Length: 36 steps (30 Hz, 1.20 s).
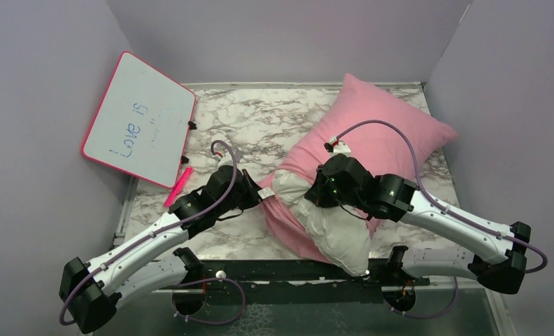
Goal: Remove the pillowcase from the pillow
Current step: Remove the pillow from the pillowcase.
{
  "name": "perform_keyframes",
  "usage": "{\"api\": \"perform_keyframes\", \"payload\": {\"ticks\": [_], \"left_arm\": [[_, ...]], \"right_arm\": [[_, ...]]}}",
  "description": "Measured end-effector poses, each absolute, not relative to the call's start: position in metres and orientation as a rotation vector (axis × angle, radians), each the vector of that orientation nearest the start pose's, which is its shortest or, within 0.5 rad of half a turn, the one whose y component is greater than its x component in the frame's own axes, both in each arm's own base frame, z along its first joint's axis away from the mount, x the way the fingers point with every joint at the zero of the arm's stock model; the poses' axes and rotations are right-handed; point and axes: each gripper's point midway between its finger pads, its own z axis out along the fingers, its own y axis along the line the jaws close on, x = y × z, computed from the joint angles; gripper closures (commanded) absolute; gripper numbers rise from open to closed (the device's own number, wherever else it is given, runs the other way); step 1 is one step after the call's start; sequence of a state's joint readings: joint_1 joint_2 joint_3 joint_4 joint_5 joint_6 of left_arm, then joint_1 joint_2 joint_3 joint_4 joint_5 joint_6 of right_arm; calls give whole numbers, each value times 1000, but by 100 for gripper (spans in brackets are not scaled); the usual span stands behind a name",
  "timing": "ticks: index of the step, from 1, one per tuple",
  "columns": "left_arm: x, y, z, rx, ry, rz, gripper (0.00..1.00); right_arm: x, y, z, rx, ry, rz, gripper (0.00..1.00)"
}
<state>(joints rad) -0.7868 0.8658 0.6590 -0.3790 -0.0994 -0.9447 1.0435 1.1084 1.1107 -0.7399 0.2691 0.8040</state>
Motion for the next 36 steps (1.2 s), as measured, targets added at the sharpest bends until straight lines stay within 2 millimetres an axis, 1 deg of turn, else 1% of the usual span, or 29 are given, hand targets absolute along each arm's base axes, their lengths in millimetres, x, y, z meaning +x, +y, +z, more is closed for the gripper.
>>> {"api": "perform_keyframes", "payload": {"ticks": [6, 13, 16, 17, 19, 21, 23, 24, 25, 27, 28, 29, 30, 32, 33, 36], "left_arm": [[201, -225, 152, -263, 2315, -843, 100], [206, -223, 155, -280, 2296, -852, 100], [209, -217, 156, -293, 2287, -844, 100], [210, -216, 156, -295, 2288, -839, 91], [211, -212, 155, -296, 2289, -826, 78], [211, -210, 153, -281, 2299, -814, 60], [209, -201, 148, -274, 2318, -777, 38], [207, -197, 146, -265, 2325, -764, 34], [207, -195, 146, -271, 2328, -760, 31], [202, -192, 148, -256, 2335, -768, 27], [199, -192, 150, -251, 2333, -784, 25], [196, -192, 152, -245, 2332, -801, 24], [193, -192, 155, -241, 2328, -820, 24], [184, -192, 160, -235, 2314, -875, 24], [179, -192, 160, -236, 2309, -905, 24], [164, -193, 155, -236, 2329, -970, 24]], "right_arm": [[171, 261, 229, -128, 2338, 675, 99], [172, 261, 243, -118, 2309, 703, 99], [173, 262, 248, -116, 2300, 714, 100], [173, 262, 250, -115, 2297, 717, 99], [173, 263, 251, -114, 2294, 721, 99], [173, 263, 251, -115, 2296, 722, 99], [173, 263, 251, -116, 2296, 723, 99], [172, 264, 250, -118, 2299, 722, 96], [172, 264, 249, -125, 2303, 720, 88], [172, 269, 243, -163, 2318, 713, 61], [171, 272, 239, -194, 2333, 712, 54], [170, 277, 235, -230, 2347, 712, 49], [169, 281, 231, -273, 2359, 711, 41], [166, 289, 221, -361, 2380, 711, 11], [165, 291, 218, -392, 2387, 709, 4], [161, 295, 212, -497, 2387, 705, 3]]}}
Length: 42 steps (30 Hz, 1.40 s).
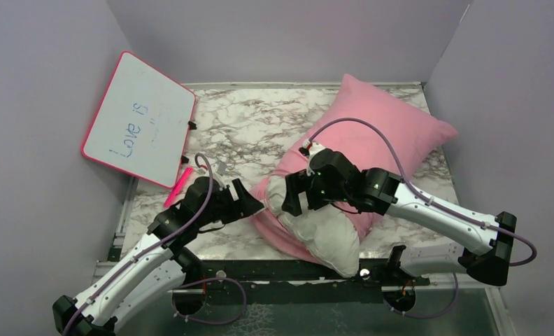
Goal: Remove the pillowcase from the pillow
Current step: Remove the pillow from the pillowcase.
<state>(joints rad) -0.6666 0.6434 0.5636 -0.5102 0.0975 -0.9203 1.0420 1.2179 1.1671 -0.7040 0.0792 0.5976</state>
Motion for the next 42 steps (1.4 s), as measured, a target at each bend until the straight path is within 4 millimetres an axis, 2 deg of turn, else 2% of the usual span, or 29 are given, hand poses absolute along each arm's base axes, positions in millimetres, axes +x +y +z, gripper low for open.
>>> {"api": "perform_keyframes", "payload": {"ticks": [4, 9, 12, 15, 18, 21, 22, 24, 27, 28, 29, 30, 32, 35, 37, 38, 40, 42], "left_arm": [[148, -197, 146, -222, 2375, -1041, 24], [138, -202, 139, -198, 2433, -1083, 24], [137, -205, 138, -193, 2448, -1096, 24], [138, -209, 137, -199, 2452, -1113, 24], [143, -213, 131, -234, 2459, -1124, 25], [147, -217, 119, -269, 2478, -1125, 28], [148, -218, 114, -280, 2492, -1119, 31], [150, -221, 108, -290, 2512, -1107, 39], [153, -223, 102, -291, 2531, -1093, 50], [153, -224, 101, -291, 2534, -1091, 54], [153, -224, 100, -289, 2536, -1092, 55], [153, -225, 100, -285, 2534, -1095, 55], [153, -226, 101, -275, 2528, -1099, 52], [153, -227, 98, -268, 2522, -1106, 38], [154, -228, 95, -270, 2520, -1110, 37], [155, -229, 94, -271, 2516, -1117, 38], [156, -233, 93, -270, 2499, -1146, 49], [157, -236, 92, -267, 2475, -1182, 69]], "right_arm": [[153, 297, 211, -620, 2363, 708, 7], [144, 298, 207, -724, 2330, 655, 9], [139, 298, 196, -771, 2326, 571, 10], [140, 295, 178, -781, 2332, 454, 16], [148, 287, 163, -740, 2344, 352, 33], [156, 282, 159, -649, 2350, 288, 53], [159, 281, 159, -613, 2351, 276, 56], [162, 278, 160, -543, 2354, 258, 68], [165, 277, 161, -457, 2354, 259, 77], [166, 277, 162, -438, 2353, 267, 84], [166, 277, 163, -422, 2351, 276, 97], [166, 277, 165, -401, 2349, 289, 99], [166, 277, 168, -371, 2347, 304, 99], [165, 277, 169, -351, 2348, 320, 99], [165, 279, 170, -356, 2348, 327, 99], [165, 279, 170, -364, 2348, 332, 97], [164, 281, 171, -392, 2344, 341, 89], [162, 284, 172, -434, 2341, 359, 72]]}}
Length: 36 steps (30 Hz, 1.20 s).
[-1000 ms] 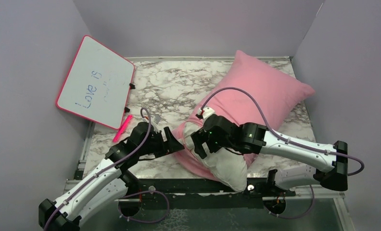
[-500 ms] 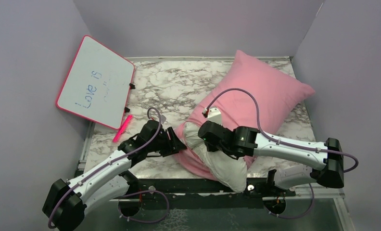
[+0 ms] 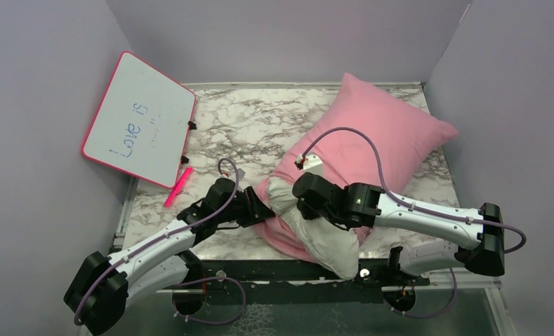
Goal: Remove the pillowcase from the pillow
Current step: Remove the pillow from the pillowcase.
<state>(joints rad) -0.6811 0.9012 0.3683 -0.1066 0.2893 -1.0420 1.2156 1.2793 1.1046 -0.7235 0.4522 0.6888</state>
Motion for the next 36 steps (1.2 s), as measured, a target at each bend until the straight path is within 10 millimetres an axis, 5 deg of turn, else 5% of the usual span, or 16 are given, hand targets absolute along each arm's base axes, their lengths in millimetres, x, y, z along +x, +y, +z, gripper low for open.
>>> {"api": "perform_keyframes", "payload": {"ticks": [2, 5, 10, 16, 18, 23, 25, 33, 36], "left_arm": [[159, -240, 92, -268, 2462, -1211, 86], [163, -246, 93, -259, 2445, -1237, 100], [165, -248, 94, -250, 2435, -1243, 100], [164, -246, 94, -229, 2440, -1222, 100], [165, -246, 96, -223, 2439, -1219, 100], [164, -244, 95, -222, 2445, -1204, 100], [163, -243, 95, -223, 2449, -1200, 100], [166, -243, 101, -223, 2422, -1204, 100], [167, -243, 101, -225, 2419, -1202, 100]], "right_arm": [[159, 287, 176, -487, 2329, 390, 57], [151, 296, 189, -592, 2290, 486, 55], [135, 309, 207, -786, 2204, 619, 51], [115, 317, 206, -1035, 2044, 525, 40], [109, 325, 193, -1129, 2006, 450, 3], [130, 319, 139, -1219, 2006, 104, 0], [138, 308, 126, -1208, 1997, 1, 11], [160, 289, 125, -976, 1960, -108, 97], [164, 290, 131, -881, 1986, -110, 99]]}}
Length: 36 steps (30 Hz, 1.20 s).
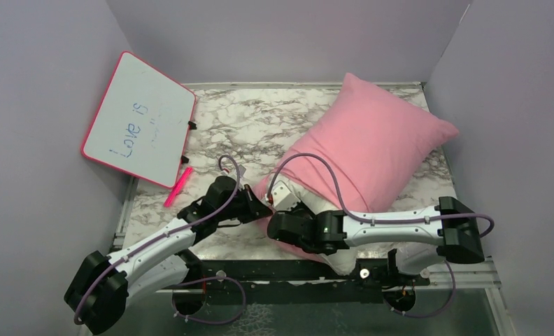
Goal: Remove the pillowcase from the pillow
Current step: Remove the pillow from the pillowcase.
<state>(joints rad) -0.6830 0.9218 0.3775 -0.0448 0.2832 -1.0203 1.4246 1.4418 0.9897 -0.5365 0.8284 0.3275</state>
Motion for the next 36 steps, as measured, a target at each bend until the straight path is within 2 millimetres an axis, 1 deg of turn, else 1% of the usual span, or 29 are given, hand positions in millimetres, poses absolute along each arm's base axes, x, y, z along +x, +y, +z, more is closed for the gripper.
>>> {"api": "perform_keyframes", "payload": {"ticks": [4, 8, 10, 11, 15, 17, 19, 23, 25, 27, 29, 31, 33, 36], "left_arm": [[169, -241, 101, -225, 2414, -1183, 100], [177, -234, 101, -229, 2411, -1089, 100], [184, -225, 101, -239, 2412, -1001, 100], [187, -226, 105, -237, 2401, -994, 100], [200, -219, 112, -261, 2359, -940, 100], [207, -216, 116, -271, 2338, -924, 100], [214, -214, 117, -279, 2334, -905, 100], [221, -205, 103, -304, 2373, -837, 100], [227, -196, 96, -321, 2388, -799, 100], [233, -182, 89, -351, 2401, -755, 100], [241, -172, 89, -367, 2404, -747, 100], [250, -164, 93, -381, 2394, -753, 100], [255, -164, 97, -367, 2396, -784, 100], [254, -172, 94, -328, 2421, -849, 100]], "right_arm": [[168, 291, 141, -784, 2031, -137, 99], [172, 291, 158, -692, 2071, -78, 99], [176, 289, 169, -637, 2106, 8, 99], [179, 288, 177, -610, 2118, 61, 99], [186, 287, 213, -546, 2123, 315, 99], [185, 289, 222, -548, 2122, 395, 99], [183, 292, 223, -562, 2130, 433, 99], [178, 295, 220, -588, 2147, 466, 99], [177, 296, 221, -589, 2148, 478, 99], [178, 296, 225, -578, 2141, 490, 99], [178, 297, 232, -563, 2130, 512, 99], [177, 297, 237, -547, 2120, 534, 99], [176, 297, 241, -539, 2111, 551, 99], [174, 299, 243, -541, 2112, 574, 99]]}}
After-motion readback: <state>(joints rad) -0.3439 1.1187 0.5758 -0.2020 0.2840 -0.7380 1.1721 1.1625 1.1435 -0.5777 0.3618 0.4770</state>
